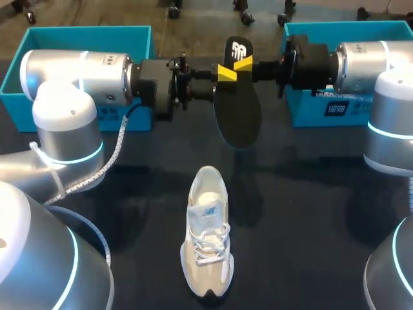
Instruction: Take the shoe out of the shoebox, open the shoe tongue, remove and reinsert the insole, then place the shoe into the shoebox
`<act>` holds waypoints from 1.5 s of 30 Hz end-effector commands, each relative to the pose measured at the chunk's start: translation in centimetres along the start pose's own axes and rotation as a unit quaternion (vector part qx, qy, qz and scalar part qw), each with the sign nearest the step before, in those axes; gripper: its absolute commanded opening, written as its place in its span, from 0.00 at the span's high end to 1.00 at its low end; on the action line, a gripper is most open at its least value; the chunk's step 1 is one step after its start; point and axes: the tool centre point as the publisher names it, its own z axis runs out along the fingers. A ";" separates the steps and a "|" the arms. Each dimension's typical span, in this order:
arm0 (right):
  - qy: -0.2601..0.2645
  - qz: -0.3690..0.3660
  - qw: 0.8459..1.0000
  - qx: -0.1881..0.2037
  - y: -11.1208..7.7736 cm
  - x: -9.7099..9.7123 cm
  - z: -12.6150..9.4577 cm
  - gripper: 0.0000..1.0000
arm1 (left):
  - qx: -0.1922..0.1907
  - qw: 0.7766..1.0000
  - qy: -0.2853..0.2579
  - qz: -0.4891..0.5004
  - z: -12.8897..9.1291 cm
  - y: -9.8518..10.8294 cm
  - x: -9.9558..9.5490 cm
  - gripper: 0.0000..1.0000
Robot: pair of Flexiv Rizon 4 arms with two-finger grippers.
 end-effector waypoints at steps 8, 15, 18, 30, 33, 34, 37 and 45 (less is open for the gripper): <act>-0.001 0.000 1.000 0.000 0.0 0.0 0.1 1.00 | -0.001 1.000 0.003 0.003 0.0 0.1 -0.1 0.85; -0.001 0.000 1.000 0.000 0.0 0.0 0.1 1.00 | 0.000 1.000 0.004 0.006 -0.1 0.0 -0.2 0.90; -0.001 0.000 1.000 0.000 0.0 0.0 0.1 1.00 | 0.002 1.000 0.008 0.007 0.0 0.0 -0.1 1.00; 0.007 -0.012 1.000 -0.018 -0.3 0.0 0.0 0.00 | 0.002 1.000 0.025 0.006 -1.2 0.1 1.4 1.00; 0.005 -0.017 1.000 -0.024 -0.5 0.0 -0.1 0.00 | 0.001 0.999 0.025 -0.033 -2.0 0.5 2.0 1.00; 0.004 -0.020 0.999 -0.025 -0.6 0.0 -0.2 0.00 | 0.004 0.998 0.023 -0.056 -2.4 0.6 2.0 1.00; -0.003 -0.024 0.999 -0.021 -0.9 0.0 -0.7 0.00 | 0.005 0.991 0.020 -0.132 -3.2 0.8 2.0 1.00; -0.024 -0.033 0.999 -0.027 -1.6 0.2 -2.0 0.00 | -0.020 0.960 0.036 -0.276 -4.5 0.1 1.1 1.00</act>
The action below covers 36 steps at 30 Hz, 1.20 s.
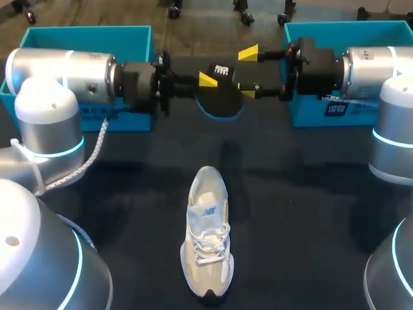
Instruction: Take the shoe out of the shoebox, open the shoe tongue, remove and reinsert the insole, then place the shoe into the shoebox
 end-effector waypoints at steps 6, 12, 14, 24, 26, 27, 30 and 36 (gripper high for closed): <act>-0.008 0.001 1.000 -0.002 -0.6 0.4 -1.0 0.00 | -0.031 0.996 0.017 -0.084 -0.7 -1.1 -0.6 1.00; -0.008 0.001 1.000 -0.002 -0.6 0.4 -1.0 0.00 | -0.020 0.993 0.012 -0.112 -1.0 -1.2 -0.2 1.00; -0.008 0.001 1.000 -0.002 -0.6 0.4 -1.0 0.00 | -0.004 0.986 0.003 -0.164 -1.8 -1.1 -0.3 1.00; -0.008 0.001 1.000 -0.002 -0.6 0.4 -1.0 0.00 | -0.006 0.934 0.014 -0.358 -4.4 0.1 -2.5 1.00; -0.008 0.001 1.000 -0.002 -0.6 0.4 -1.0 0.00 | -0.014 0.900 0.023 -0.434 -4.4 -0.1 -3.1 1.00; -0.008 0.001 1.000 -0.002 -0.6 0.4 -1.0 0.00 | -0.059 0.872 0.020 -0.486 -4.1 0.2 -3.3 1.00; -0.008 0.001 1.000 -0.002 -0.6 0.4 -1.0 0.00 | -0.200 0.844 0.016 -0.498 -3.3 1.2 -2.6 1.00; -0.008 0.001 1.000 -0.002 -0.6 0.4 -1.0 0.00 | -0.200 0.844 0.016 -0.498 -3.3 1.2 -2.6 1.00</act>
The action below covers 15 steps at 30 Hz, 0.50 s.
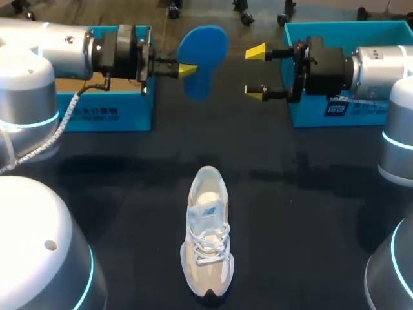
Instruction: Take the shoe out of the shoebox, open the shoe tongue, remove and reinsert the insole, then place the shoe into the shoebox
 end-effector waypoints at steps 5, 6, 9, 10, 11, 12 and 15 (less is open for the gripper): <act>-0.003 0.001 1.000 0.001 0.0 0.1 0.1 0.00 | -0.126 0.979 -0.022 -0.161 0.2 -0.7 0.8 1.00; -0.003 0.001 1.000 0.001 0.0 0.1 0.1 0.00 | -0.123 0.974 -0.009 -0.191 -0.1 -0.6 0.9 1.00; -0.003 0.001 1.000 0.001 0.0 0.1 0.1 0.00 | -0.126 0.954 0.021 -0.270 -0.8 -0.5 1.3 1.00; -0.003 0.001 1.000 0.001 0.0 0.1 0.1 0.00 | -0.122 0.946 0.039 -0.297 -1.1 -0.5 1.5 1.00; -0.003 0.001 1.000 0.001 0.0 0.1 0.1 0.00 | -0.116 0.940 0.053 -0.317 -1.3 -0.6 1.7 1.00; -0.003 0.001 1.000 0.001 0.0 0.1 0.1 0.00 | -0.116 0.931 0.067 -0.339 -1.4 -0.7 1.9 1.00; -0.003 0.001 1.000 0.001 0.0 0.1 0.1 0.00 | -0.093 0.907 0.094 -0.400 -2.0 -0.8 2.8 1.00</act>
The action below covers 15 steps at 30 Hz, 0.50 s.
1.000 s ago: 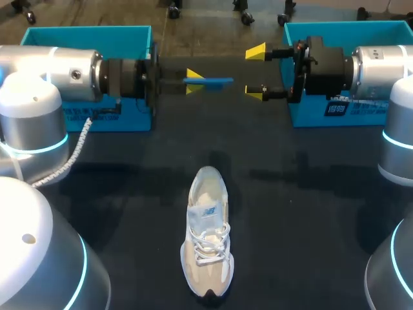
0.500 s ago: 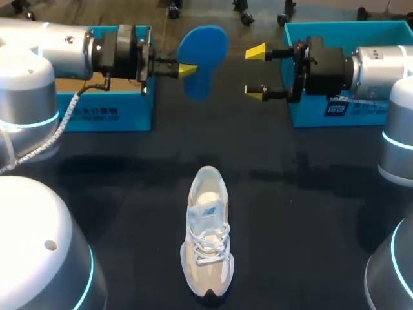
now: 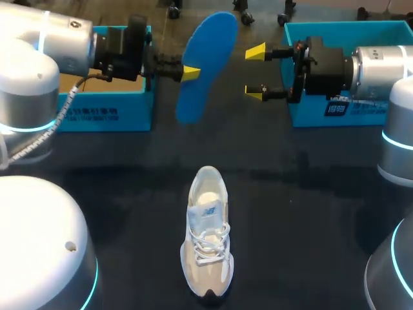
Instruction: Take the shoe out of the shoebox, open the shoe tongue, remove and reinsert the insole, then place the shoe into the shoebox
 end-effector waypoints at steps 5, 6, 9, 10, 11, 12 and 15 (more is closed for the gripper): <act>-0.003 0.001 1.000 0.001 0.0 0.1 0.0 0.00 | -0.023 0.928 0.093 -0.360 -2.2 0.8 -0.5 1.00; -0.003 0.001 1.000 0.001 0.0 0.1 0.0 0.00 | -0.018 0.924 0.088 -0.372 -2.3 1.0 -0.5 1.00; -0.003 0.001 1.000 0.001 0.0 0.1 0.0 0.00 | -0.016 0.912 0.073 -0.404 -2.2 1.2 0.0 1.00; -0.003 0.001 1.000 0.001 0.0 0.1 0.0 0.00 | -0.013 0.908 0.066 -0.413 -2.1 1.2 0.3 1.00; -0.003 0.001 1.000 0.001 0.0 0.1 0.0 0.00 | -0.009 0.900 0.067 -0.431 -2.0 1.1 0.6 1.00; -0.003 0.001 1.000 0.001 0.0 0.1 0.0 0.00 | -0.007 0.891 0.050 -0.452 -1.8 1.1 0.9 1.00; -0.003 0.001 1.000 0.001 0.0 0.1 0.0 0.00 | -0.017 0.890 0.000 -0.456 -1.4 1.2 1.3 1.00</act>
